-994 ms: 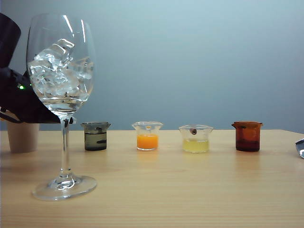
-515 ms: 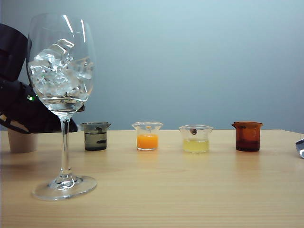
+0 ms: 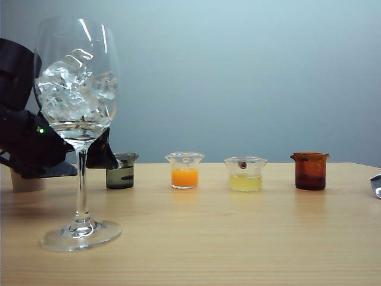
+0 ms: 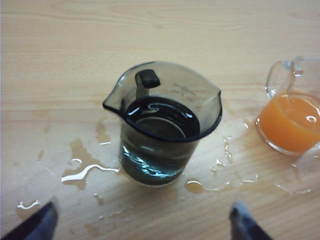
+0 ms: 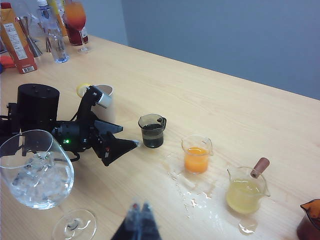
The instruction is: Pick up the first measuring cup from the left, pour the coconut rum inside into the goblet, and finally put the measuring cup back in its original place.
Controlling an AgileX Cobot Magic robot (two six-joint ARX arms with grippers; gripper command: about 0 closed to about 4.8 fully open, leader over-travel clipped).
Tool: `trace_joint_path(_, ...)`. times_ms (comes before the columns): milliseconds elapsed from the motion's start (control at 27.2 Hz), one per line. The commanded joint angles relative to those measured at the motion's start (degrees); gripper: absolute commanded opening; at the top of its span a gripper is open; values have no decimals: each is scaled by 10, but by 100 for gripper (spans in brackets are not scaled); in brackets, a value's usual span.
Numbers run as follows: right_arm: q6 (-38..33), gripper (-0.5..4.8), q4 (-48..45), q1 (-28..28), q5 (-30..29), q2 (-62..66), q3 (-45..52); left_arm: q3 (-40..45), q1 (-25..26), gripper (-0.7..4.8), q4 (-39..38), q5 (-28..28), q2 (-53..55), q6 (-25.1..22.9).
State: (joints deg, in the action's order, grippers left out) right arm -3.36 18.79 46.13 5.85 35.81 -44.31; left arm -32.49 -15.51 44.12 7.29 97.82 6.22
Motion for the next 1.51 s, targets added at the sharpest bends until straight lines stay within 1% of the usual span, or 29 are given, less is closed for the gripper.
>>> trace_joint_path(37,2,-3,-8,0,-2,-1,-2,0,-1,477,24,0,7,3)
trace_joint_path(295,2,-3,-8,0,-2,-1,-2,-1,-2,473,25,-21,9,28)
trace_joint_path(331,2,-3,-8,0,-2,-1,-2,-1,-2,465,25,-21,10,28)
trace_joint_path(847,2,-3,-5,0,-2,-1,-2,-4,-10,466,33,-22,13,28)
trace_joint_path(1178,2,-3,-5,0,-2,-1,-2,-16,-10,466,53,-20,38,28)
trace_joint_path(1509,1,-3,-5,0,-2,0,-2,-31,-12,465,53,-18,48,28)
